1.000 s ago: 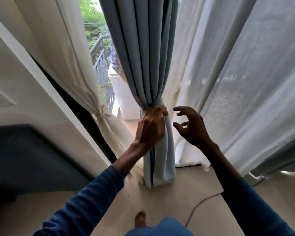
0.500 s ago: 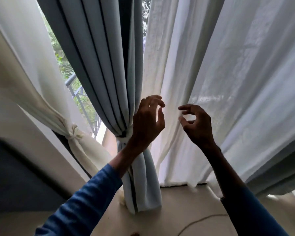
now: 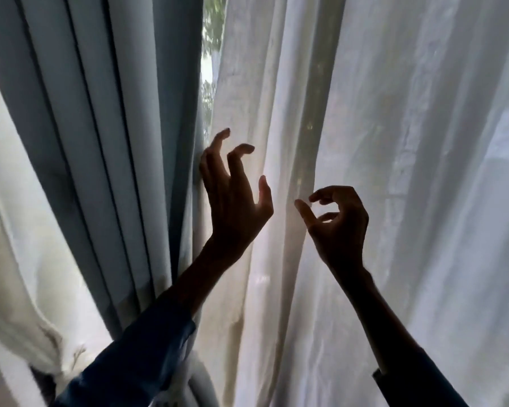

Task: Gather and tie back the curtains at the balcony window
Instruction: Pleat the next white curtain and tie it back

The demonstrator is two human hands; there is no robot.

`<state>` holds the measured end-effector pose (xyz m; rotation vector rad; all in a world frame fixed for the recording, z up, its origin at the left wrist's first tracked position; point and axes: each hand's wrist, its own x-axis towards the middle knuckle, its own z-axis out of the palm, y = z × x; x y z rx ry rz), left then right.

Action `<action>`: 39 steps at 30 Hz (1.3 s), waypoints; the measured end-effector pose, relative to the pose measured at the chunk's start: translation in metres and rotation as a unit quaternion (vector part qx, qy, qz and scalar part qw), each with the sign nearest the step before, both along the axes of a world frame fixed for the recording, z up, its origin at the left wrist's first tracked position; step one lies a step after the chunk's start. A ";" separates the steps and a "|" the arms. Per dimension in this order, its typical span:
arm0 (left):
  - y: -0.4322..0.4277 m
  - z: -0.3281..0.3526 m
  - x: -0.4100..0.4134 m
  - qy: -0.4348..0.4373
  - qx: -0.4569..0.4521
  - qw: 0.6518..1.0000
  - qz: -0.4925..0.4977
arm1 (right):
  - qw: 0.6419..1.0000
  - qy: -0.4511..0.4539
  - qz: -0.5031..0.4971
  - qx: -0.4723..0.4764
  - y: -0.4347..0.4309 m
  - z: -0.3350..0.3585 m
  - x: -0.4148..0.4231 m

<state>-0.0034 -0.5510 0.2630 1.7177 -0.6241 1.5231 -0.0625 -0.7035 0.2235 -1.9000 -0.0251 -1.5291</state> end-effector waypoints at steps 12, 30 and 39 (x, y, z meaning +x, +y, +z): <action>-0.032 0.178 -0.033 0.030 -0.131 0.991 0.001 | 0.989 -0.041 0.130 -0.064 -0.045 0.164 0.013; -0.019 0.255 -0.058 0.055 -0.055 0.997 -0.018 | 0.987 -0.140 0.072 -0.034 -0.114 0.294 -0.008; -0.066 0.248 -0.107 -0.050 0.057 0.997 -0.028 | 0.967 -0.143 0.034 -0.210 -0.030 0.289 -0.027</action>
